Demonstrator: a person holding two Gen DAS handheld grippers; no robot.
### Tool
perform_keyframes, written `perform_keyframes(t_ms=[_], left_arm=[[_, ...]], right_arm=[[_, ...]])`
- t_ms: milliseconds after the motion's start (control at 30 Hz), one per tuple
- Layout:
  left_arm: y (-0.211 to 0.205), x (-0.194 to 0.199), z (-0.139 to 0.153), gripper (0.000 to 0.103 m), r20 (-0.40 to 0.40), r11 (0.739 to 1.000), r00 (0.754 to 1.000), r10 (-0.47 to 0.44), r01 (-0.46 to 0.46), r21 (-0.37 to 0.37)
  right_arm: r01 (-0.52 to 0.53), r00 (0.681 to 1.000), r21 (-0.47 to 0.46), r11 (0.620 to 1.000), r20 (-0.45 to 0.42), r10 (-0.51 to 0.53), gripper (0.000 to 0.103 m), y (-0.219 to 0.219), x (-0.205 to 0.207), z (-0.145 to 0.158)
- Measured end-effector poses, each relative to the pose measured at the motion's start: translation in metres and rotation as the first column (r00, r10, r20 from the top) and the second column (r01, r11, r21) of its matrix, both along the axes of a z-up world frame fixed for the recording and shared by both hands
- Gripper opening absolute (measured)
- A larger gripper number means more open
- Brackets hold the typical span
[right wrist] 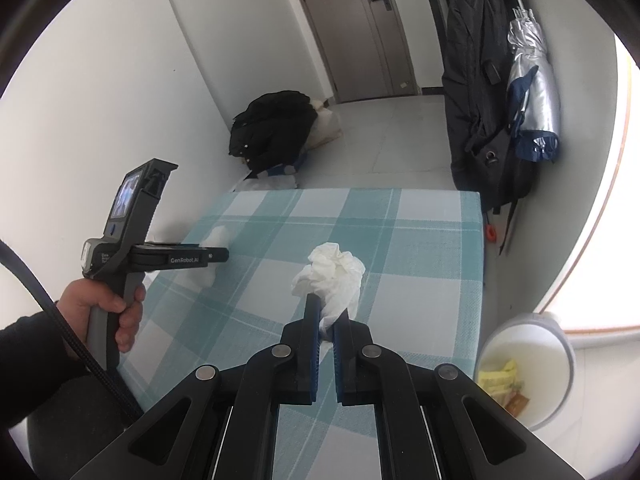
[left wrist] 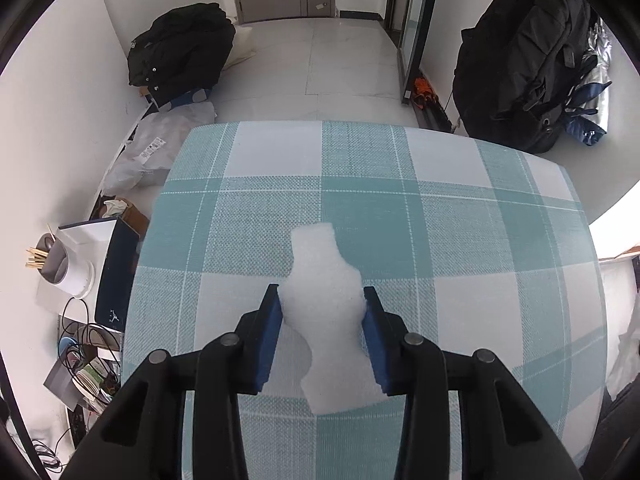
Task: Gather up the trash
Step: 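Close the left gripper on the white foam piece while the right lifts the tissue, then carry the foam piece and tissue over the white bin with both grippers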
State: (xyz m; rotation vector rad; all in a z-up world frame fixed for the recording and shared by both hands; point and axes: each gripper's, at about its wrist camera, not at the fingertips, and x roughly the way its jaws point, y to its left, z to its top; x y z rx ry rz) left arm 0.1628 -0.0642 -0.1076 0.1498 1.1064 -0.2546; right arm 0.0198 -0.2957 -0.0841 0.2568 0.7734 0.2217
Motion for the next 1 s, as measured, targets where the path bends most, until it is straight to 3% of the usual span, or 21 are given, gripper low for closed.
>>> perform_keyframes(t_ms=[200,767,1000], left_arm=[[0.004,-0.015,0.013,0.034,-0.006,0.999,1.000,-0.006,0.006,-0.050],[0.020,-0.062,0.068,0.034,0.110,0.983,0.994,-0.027,0.047,-0.179],[0.025,-0.082,0.094,0.034,0.165,0.971,0.985,-0.048,0.084,-0.222]], right_arm=[[-0.015,1.000,-0.013,1.000,0.015,0.016,0.005,0.013,-0.003,0.010],[-0.018,0.998,-0.013,1.000,0.054,0.019,0.005,0.050,-0.018,0.046],[-0.013,0.994,-0.016,1.000,0.110,0.015,0.005,0.065,-0.027,0.068]])
